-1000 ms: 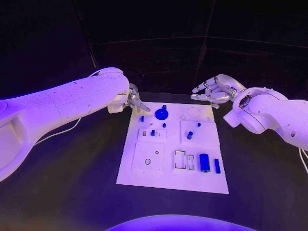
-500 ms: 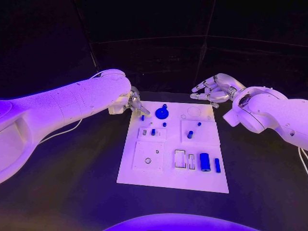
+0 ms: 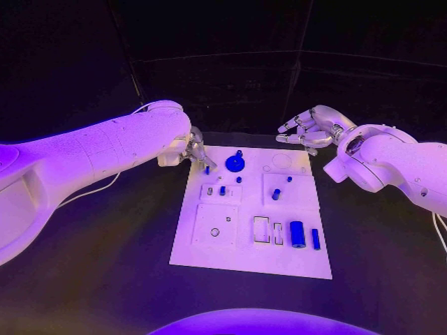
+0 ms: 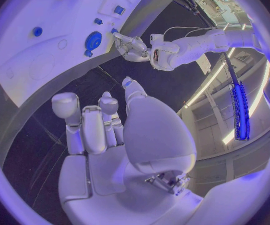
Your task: Assemble the parts on the task board
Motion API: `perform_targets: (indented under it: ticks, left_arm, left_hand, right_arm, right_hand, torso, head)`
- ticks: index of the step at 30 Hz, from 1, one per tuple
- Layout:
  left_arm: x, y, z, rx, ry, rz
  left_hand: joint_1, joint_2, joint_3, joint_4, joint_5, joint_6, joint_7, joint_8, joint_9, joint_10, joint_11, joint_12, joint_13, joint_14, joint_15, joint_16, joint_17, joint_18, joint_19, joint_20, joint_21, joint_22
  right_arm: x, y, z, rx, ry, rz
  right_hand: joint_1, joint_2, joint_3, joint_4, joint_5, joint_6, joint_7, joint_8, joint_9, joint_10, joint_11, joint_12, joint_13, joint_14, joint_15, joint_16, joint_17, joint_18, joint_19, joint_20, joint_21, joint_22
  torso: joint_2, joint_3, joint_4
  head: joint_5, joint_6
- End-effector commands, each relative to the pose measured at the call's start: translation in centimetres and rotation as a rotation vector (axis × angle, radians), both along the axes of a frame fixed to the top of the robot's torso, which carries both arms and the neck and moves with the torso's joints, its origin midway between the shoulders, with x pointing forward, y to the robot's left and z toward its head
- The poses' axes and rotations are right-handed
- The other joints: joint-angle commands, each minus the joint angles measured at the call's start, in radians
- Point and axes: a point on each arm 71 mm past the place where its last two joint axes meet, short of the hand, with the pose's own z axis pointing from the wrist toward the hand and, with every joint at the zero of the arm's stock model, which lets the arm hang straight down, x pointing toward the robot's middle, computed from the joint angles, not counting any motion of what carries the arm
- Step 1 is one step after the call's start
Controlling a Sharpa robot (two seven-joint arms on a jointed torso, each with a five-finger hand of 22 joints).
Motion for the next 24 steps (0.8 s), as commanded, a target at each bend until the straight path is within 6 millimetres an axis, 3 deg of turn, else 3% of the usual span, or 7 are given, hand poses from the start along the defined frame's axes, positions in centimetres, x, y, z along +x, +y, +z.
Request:
perform_targets:
  ticks: [1, 17, 24]
  left_arm:
    - [-0.1, -0.09, -0.09, 0.002, 0.023, -0.008]
    - [-0.11, -0.28, -0.17, -0.008, 0.024, -0.007]
    - [-0.1, -0.37, -0.19, -0.012, 0.025, -0.009]
  left_hand:
    - [0.015, 0.001, 0.0, -0.008, -0.003, 0.008, -0.001, 0.003, -0.002, -0.003, -0.003, 0.001, -0.001, 0.102, 0.002, 0.003, 0.263, -0.015, 0.025, 0.007, 0.005, 0.002]
    - [0.041, 0.026, 0.003, -0.023, -0.003, 0.012, 0.0, 0.002, -0.008, -0.003, -0.003, 0.001, -0.002, 0.102, 0.002, 0.003, 0.263, -0.016, 0.025, 0.007, 0.005, 0.004]
    - [0.097, 0.069, 0.036, -0.058, -0.003, 0.012, -0.002, -0.001, -0.015, -0.003, -0.005, 0.001, -0.003, 0.102, 0.001, 0.003, 0.263, -0.015, 0.025, 0.006, 0.004, 0.005]
  right_arm:
    - [0.03, 0.08, 0.2, 0.008, -0.011, 0.004]
    - [0.03, 0.13, 0.19, 0.008, -0.01, 0.005]
    - [0.03, 0.16, 0.19, 0.008, -0.01, 0.006]
  right_hand:
    - [0.003, 0.007, -0.003, -0.004, 0.005, -0.003, 0.001, 0.005, -0.001, 0.006, 0.002, 0.006, 0.0, 0.03, -0.007, -0.005, 0.001, 0.015, 0.002, -0.001, -0.003, 0.0]
    - [0.006, 0.008, -0.003, -0.005, 0.006, -0.003, 0.0, 0.006, -0.001, 0.006, 0.002, 0.006, -0.001, 0.03, -0.007, -0.006, 0.0, 0.015, 0.002, -0.001, -0.003, -0.001]
    - [0.006, 0.008, -0.003, -0.005, 0.006, -0.003, 0.0, 0.006, -0.001, 0.006, 0.002, 0.006, -0.001, 0.03, -0.007, -0.006, 0.0, 0.015, 0.002, -0.001, -0.003, -0.001]
  torso:
    - [0.0, -0.0001, 0.0002]
    - [0.0, 0.0003, 0.0002]
    - [0.0, 0.0, -0.0003]
  head:
    - [0.0, 0.0]
    - [-0.001, -0.002]
    - [-0.001, -0.003]
